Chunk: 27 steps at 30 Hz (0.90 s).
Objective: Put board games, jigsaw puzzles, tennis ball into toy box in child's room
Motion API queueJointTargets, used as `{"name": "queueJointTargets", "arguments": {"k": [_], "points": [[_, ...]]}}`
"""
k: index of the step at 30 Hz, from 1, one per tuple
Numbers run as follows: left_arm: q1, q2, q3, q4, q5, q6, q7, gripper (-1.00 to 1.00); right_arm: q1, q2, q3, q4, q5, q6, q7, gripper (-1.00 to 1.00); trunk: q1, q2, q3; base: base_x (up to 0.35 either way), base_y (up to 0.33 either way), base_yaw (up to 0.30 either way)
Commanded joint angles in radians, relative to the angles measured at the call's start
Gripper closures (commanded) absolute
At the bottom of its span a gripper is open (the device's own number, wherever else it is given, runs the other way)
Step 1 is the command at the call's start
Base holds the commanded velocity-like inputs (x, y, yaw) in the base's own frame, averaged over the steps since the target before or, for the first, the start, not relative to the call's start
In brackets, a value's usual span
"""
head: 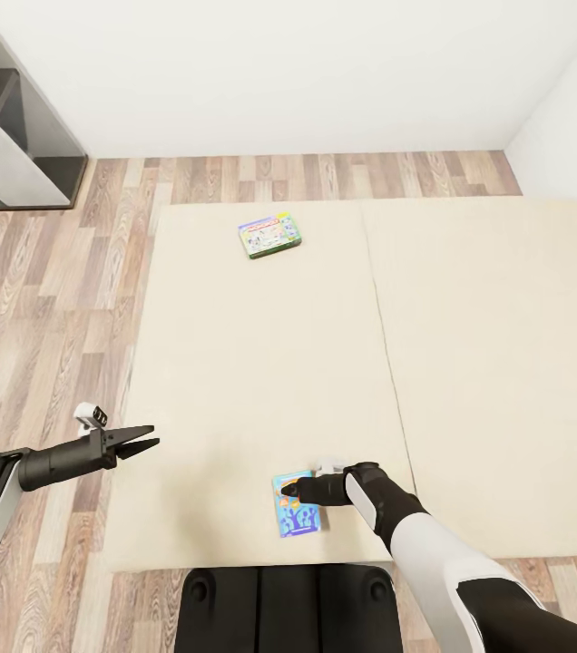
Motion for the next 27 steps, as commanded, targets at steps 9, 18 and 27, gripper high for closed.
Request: {"name": "queueJointTargets", "arguments": {"k": [9, 18, 27], "points": [[0.0, 0.0, 0.0, 0.0, 0.001, 0.011, -0.003, -1.0, 0.0, 0.0, 0.002, -0.001, -0.008, 0.006, -0.003, -1.0, 0.001, -0.001, -0.001, 0.0, 0.0, 0.001], [0.0, 0.0, 0.0, 0.0, 0.001, 0.011, -0.003, -1.0, 0.0, 0.0, 0.002, -0.001, -0.008, 0.006, -0.002, -1.0, 0.001, -0.001, -0.001, 0.0, 0.049, 0.0], [0.0, 0.0, 0.0, 0.0, 0.001, 0.012, -0.003, -1.0, 0.0, 0.0, 0.002, -0.001, -0.008, 0.006, -0.002, -1.0, 0.001, -0.001, -0.001, 0.0, 0.011, 0.0]]}}
